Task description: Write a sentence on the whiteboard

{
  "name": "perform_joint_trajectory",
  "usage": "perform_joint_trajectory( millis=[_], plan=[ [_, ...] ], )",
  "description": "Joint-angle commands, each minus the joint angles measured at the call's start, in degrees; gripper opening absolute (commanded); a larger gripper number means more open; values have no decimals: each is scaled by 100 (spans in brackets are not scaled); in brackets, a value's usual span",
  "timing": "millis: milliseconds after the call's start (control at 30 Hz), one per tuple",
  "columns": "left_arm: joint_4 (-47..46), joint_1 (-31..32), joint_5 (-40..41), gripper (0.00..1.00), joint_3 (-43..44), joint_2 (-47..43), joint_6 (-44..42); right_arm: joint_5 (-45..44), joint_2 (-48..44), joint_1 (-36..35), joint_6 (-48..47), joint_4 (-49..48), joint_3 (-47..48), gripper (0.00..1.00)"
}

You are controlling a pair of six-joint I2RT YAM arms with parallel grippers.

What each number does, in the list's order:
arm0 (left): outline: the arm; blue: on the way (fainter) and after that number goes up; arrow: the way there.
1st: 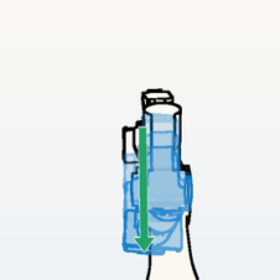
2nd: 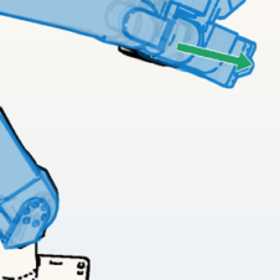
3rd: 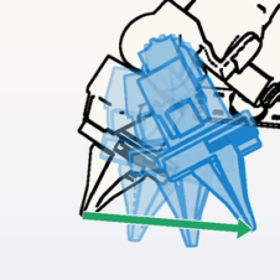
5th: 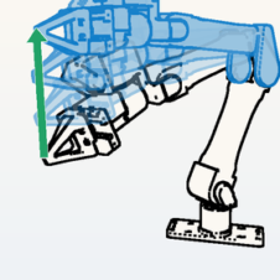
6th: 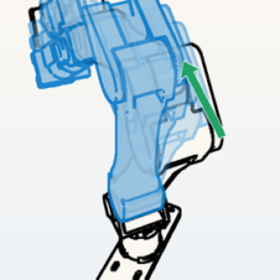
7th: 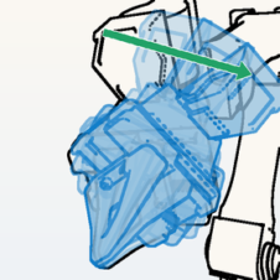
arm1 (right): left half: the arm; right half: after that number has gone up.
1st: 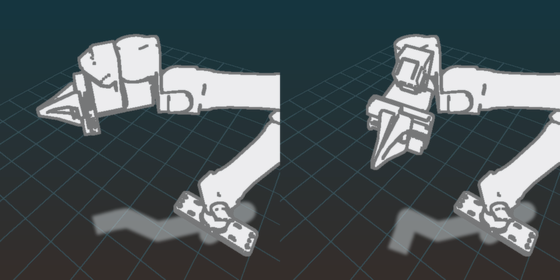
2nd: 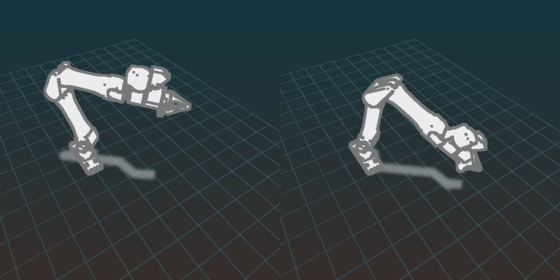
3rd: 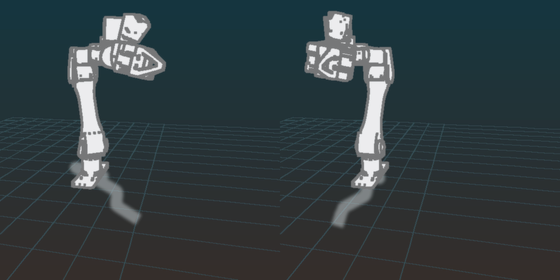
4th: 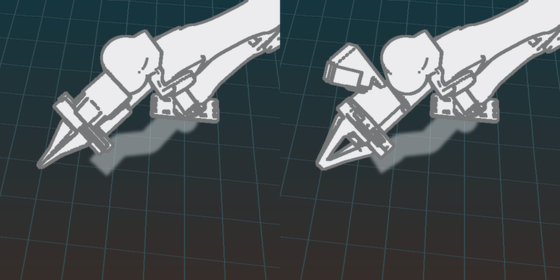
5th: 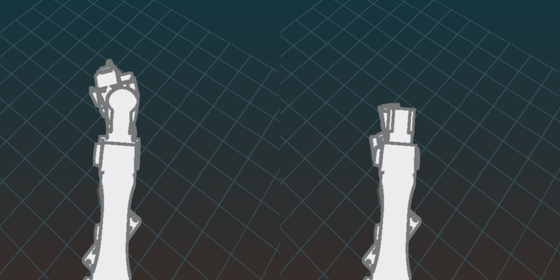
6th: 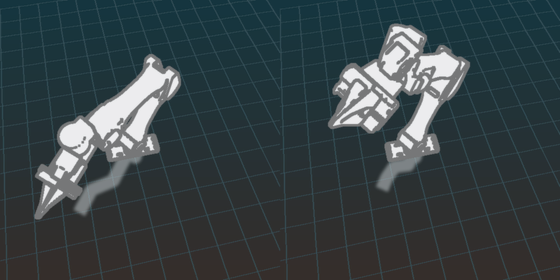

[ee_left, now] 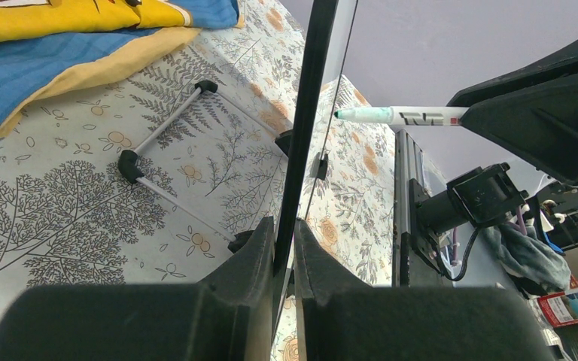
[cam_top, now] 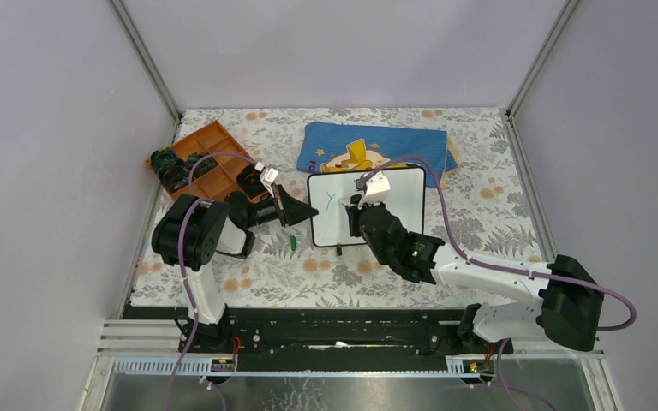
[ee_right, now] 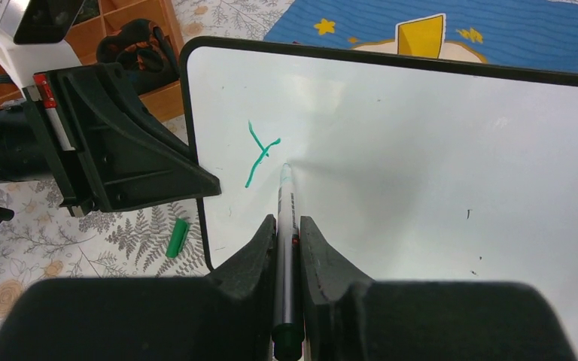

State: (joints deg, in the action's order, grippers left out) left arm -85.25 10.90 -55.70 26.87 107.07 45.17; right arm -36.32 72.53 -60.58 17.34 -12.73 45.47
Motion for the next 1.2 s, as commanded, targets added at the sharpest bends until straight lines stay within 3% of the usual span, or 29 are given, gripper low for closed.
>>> perform_joint_trajectory(
  millis=[0,1167],
  plan=[
    [227,35,-11,0,-86,-120,-166,21,95,63,-65,-310,257,0],
    [315,44,-14,0,-77,-144,-223,-92,-84,185,81,42,-127,0]
  ],
)
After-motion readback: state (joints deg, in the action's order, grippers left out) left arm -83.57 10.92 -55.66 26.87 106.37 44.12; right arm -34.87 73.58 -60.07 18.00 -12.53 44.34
